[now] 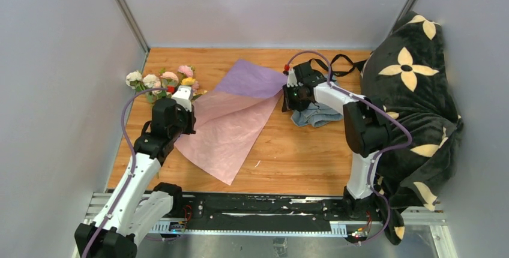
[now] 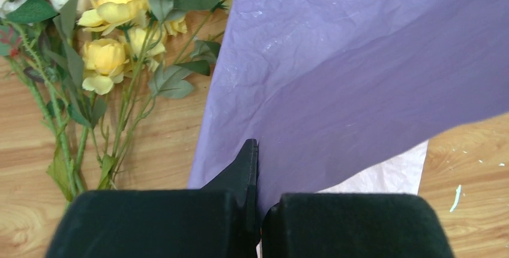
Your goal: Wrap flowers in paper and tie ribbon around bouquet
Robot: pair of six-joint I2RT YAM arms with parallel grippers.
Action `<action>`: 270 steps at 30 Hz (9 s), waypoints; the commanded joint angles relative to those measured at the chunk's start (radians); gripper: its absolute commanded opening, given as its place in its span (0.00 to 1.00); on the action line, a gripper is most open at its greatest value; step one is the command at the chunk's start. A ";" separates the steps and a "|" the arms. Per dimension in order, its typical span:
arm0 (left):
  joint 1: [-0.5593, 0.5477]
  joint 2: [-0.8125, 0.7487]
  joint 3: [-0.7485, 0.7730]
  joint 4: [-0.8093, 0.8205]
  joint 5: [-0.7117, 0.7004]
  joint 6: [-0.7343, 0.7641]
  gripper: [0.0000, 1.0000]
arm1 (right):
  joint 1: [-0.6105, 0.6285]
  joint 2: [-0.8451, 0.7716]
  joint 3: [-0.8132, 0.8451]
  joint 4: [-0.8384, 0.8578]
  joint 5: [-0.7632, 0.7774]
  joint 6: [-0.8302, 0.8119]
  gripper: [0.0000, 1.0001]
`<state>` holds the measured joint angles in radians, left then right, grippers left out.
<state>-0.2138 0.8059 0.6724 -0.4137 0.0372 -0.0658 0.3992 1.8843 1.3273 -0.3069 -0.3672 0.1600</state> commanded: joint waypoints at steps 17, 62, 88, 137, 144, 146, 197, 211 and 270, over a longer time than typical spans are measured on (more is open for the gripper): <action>0.036 -0.034 -0.013 0.028 0.034 0.030 0.00 | -0.239 0.245 0.235 -0.054 0.451 -0.021 0.00; 0.036 -0.025 0.141 -0.059 0.132 -0.174 0.00 | -0.188 0.491 0.279 0.437 -0.104 0.617 0.34; 0.124 0.063 -0.062 0.174 0.252 -0.631 0.00 | -0.438 -0.471 -0.201 0.020 0.123 0.143 0.00; 0.736 0.745 0.178 -0.183 0.030 1.243 0.39 | 0.146 -0.351 -0.085 0.074 -0.054 -0.025 0.46; 0.743 0.728 0.234 -0.309 0.148 1.180 0.42 | 0.208 -0.280 0.005 0.024 0.011 -0.038 0.45; 0.745 0.682 0.284 -0.326 0.189 1.075 0.42 | 0.220 -0.261 0.036 0.000 0.020 -0.051 0.45; 0.636 0.613 0.100 -0.260 0.065 0.866 0.35 | 0.305 -0.097 0.243 -0.147 0.096 -0.109 0.45; 0.659 0.529 0.275 -0.397 0.171 0.792 0.00 | 0.305 -0.106 0.268 -0.170 0.117 -0.123 0.45; 0.496 0.369 0.678 -0.562 0.662 0.463 0.59 | 0.489 0.321 0.738 0.838 0.033 0.554 0.00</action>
<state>0.2836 1.1816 1.3422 -0.9569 0.8101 0.3622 0.8925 2.2051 2.0132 0.6163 -0.4225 0.7670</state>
